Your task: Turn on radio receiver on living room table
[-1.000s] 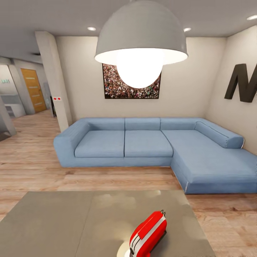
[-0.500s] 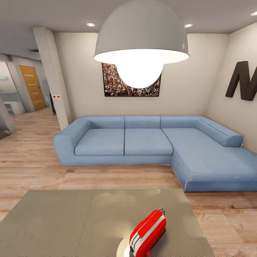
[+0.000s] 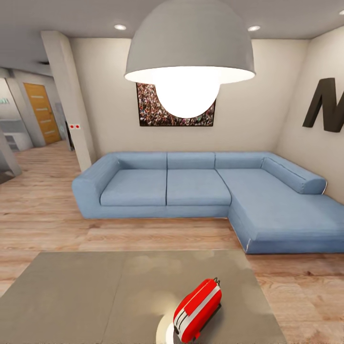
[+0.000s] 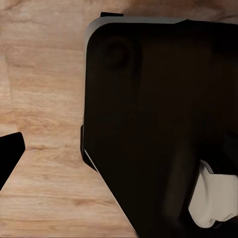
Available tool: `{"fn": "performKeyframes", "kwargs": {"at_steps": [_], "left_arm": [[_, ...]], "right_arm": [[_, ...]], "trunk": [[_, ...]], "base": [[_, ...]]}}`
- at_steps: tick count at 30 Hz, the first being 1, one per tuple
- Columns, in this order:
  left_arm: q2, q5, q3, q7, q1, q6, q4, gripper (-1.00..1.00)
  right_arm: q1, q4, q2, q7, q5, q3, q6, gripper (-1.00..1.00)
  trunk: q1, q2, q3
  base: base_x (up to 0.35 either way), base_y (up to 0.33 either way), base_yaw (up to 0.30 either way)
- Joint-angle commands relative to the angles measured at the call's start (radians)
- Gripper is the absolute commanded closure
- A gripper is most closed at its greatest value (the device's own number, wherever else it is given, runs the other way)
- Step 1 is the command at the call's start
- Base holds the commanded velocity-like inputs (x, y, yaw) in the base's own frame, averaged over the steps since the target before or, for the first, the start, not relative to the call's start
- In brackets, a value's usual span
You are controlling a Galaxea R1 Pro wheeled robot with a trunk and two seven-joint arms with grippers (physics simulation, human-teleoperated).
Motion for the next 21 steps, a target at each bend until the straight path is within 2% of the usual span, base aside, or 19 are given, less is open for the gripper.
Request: {"fn": "performKeyframes", "kwargs": {"at_steps": [1, 6, 12, 21], "left_arm": [[0.0, 0.0, 0.0, 0.0, 0.0, 0.0, 0.0, -1.0], [0.002, 0.001, 0.0, -0.001, 0.0, -0.001, 0.001, -1.0], [0.001, 0.001, 0.001, -0.001, 0.0, -0.002, 0.003, -1.0], [-0.001, 0.0, 0.001, -0.003, 0.0, -0.002, 0.003, -1.0]], "right_arm": [[0.0, -0.006, 0.0, 0.0, 0.001, 0.0, 0.0, -1.0], [0.0, -0.042, -0.001, 0.001, 0.002, 0.0, 0.003, -1.0], [0.0, -0.137, -0.002, 0.002, 0.003, 0.0, 0.015, -1.0], [0.0, -0.179, -0.003, 0.0, 0.004, 0.001, 0.045, -1.0]], "trunk": [[-0.004, 0.007, 0.002], [-0.023, 0.042, 0.009], [-0.046, 0.084, 0.018], [-0.081, 0.147, 0.032]], "base": [[0.0, 0.0, 0.0], [0.0, 0.0, 0.0], [0.0, 0.0, 0.0], [0.0, 0.0, 0.0]]}}
